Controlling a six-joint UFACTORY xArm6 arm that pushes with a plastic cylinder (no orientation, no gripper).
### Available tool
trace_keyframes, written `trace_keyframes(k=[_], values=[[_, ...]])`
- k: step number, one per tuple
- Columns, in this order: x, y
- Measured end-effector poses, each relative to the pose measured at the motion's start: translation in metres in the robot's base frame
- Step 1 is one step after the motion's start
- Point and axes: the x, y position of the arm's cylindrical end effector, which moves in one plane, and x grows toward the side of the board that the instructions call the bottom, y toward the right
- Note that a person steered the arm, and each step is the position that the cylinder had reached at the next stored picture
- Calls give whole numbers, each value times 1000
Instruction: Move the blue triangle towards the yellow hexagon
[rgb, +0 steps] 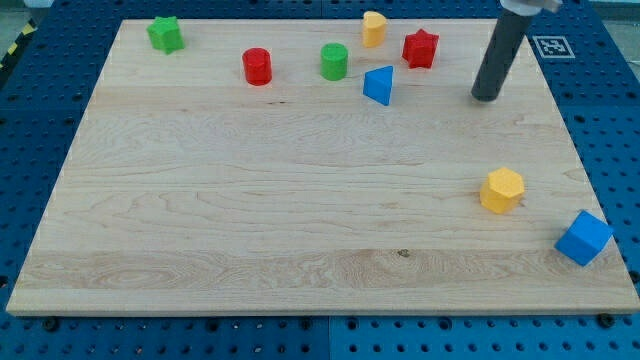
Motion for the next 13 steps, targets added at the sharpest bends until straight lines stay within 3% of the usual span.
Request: trace_keyframes(k=[5,7,10,12,13], values=[[-24,-143],[22,-153],[-4,-185],[51,-162],[41,-170]])
